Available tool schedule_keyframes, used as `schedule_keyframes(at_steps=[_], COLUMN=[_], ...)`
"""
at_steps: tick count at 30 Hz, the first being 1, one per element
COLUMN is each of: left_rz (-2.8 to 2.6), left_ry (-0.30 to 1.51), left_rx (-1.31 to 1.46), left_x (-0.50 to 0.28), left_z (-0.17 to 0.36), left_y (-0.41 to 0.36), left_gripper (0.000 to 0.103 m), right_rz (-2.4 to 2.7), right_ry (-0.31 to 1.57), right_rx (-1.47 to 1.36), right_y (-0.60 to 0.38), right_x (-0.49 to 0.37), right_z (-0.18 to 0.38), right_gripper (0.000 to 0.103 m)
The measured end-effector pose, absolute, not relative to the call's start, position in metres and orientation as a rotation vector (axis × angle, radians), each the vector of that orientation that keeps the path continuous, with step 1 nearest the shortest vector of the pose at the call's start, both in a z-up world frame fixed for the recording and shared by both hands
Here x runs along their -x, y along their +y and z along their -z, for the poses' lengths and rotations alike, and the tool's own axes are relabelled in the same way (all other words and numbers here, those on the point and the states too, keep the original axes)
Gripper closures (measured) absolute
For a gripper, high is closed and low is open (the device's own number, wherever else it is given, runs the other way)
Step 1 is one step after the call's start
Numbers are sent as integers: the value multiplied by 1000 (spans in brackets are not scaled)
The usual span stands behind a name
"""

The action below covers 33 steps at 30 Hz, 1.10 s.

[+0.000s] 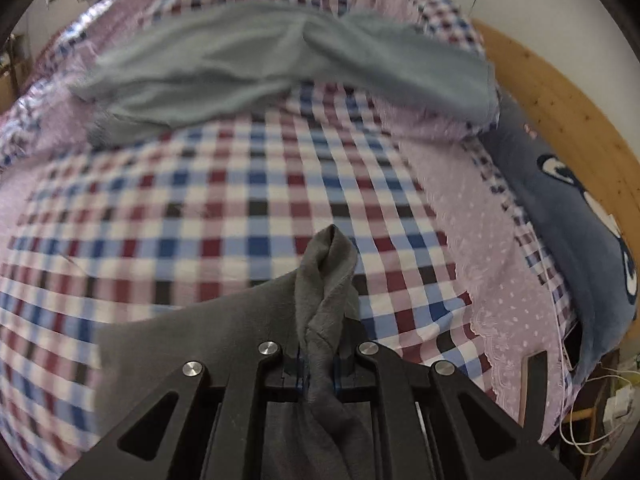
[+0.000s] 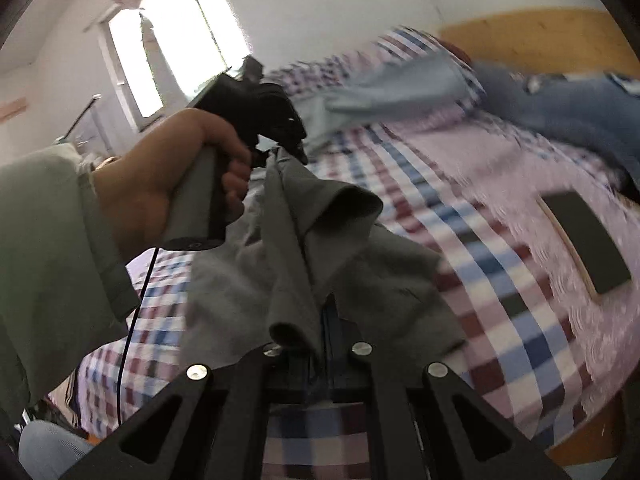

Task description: Fold clothes

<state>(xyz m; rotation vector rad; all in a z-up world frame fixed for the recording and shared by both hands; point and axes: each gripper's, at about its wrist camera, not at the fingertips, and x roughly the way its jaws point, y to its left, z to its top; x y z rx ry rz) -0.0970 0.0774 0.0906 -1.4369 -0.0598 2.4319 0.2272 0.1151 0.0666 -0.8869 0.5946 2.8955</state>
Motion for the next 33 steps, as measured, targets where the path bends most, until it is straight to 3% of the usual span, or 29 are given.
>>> schedule_keyframes(at_steps=[5, 8, 10, 13, 17, 19, 22, 29, 33], left_rz=[-2433, -2384, -2361, -2373, -2387, -2411, -2455, -2421, -2352], left_ry=[-31, -34, -39, -75, -149, -175, -256, -433, -458], left_rx=[1456, 1450, 1462, 1429, 1374, 1348, 1297, 1320, 1337], left_x=[106, 112, 115, 112, 106, 102, 96, 87, 85], left_z=[-72, -68, -66, -72, -84, -92, -105, -81, -55], left_y=[102, 109, 107, 92, 56, 31, -19, -115, -121], left_gripper=[94, 88, 67, 48, 44, 41, 33, 33, 34], right_rz=[-2868, -2800, -2737, -2615, -2615, -2626, -2682, -2799, -2757], right_ry=[542, 516, 565, 621, 603, 571, 550, 540, 679], right_rx=[848, 908, 994, 1044, 951, 895, 846, 869, 925], right_y=[124, 130, 138, 153, 157, 157, 158, 158, 171], right_x=[-225, -219, -214, -216, -229, -235, -237, -233, -237], right_z=[-66, -57, -45, -37, -49, -57, -67, -69, -58], right_gripper=[100, 99, 95, 90, 74, 58, 57, 57, 58])
